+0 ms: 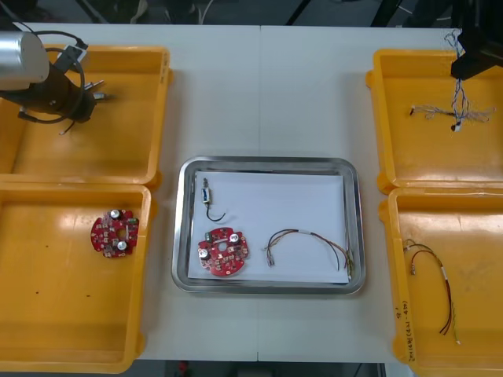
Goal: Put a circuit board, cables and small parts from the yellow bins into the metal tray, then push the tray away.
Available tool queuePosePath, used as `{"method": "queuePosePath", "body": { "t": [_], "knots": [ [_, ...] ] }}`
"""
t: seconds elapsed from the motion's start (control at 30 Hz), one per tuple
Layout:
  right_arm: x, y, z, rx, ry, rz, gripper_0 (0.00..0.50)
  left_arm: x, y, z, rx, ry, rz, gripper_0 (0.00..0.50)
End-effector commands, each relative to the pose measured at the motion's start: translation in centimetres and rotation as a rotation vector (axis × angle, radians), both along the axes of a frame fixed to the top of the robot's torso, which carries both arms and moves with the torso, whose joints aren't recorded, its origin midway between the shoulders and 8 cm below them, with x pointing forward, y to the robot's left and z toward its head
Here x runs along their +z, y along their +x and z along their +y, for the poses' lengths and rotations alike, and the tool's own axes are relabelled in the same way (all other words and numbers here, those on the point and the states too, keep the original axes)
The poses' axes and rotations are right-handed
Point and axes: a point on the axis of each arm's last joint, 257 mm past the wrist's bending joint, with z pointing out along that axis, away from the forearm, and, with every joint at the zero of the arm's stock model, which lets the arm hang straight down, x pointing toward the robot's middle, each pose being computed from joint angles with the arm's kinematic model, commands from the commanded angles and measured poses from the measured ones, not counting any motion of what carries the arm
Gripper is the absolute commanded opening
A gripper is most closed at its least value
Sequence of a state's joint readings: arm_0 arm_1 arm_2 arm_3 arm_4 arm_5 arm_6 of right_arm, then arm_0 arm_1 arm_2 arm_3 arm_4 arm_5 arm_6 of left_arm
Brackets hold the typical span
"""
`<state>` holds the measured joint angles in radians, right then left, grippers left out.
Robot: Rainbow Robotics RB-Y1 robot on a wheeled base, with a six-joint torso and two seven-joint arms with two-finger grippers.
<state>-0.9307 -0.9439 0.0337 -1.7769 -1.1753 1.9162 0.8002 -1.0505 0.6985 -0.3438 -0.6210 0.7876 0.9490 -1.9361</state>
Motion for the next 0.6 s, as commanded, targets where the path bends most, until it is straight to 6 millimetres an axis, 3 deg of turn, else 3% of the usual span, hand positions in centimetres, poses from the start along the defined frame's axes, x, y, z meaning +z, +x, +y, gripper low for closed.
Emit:
{"method": "queuePosePath", "body": {
  "t": [0.03,0.33,0.6],
  "knots": [
    [-0.8,-2.5,-1.1,0.085,-0.118,-0.005,0.0,2.3,1.3,-1.8,-0.053,0.014,-0.037,0.0],
    [-3.9,-5.5,0.4,0.234,-0.252,0.019,0.0,2.9,0.8,-1.2,-0.047,0.011,-0.024,0.0],
    [-5.7,-5.8,0.8,0.392,-0.376,0.022,0.0,4.9,-0.1,-1.2,-0.03,0.002,0.004,0.0]
  ]
}}
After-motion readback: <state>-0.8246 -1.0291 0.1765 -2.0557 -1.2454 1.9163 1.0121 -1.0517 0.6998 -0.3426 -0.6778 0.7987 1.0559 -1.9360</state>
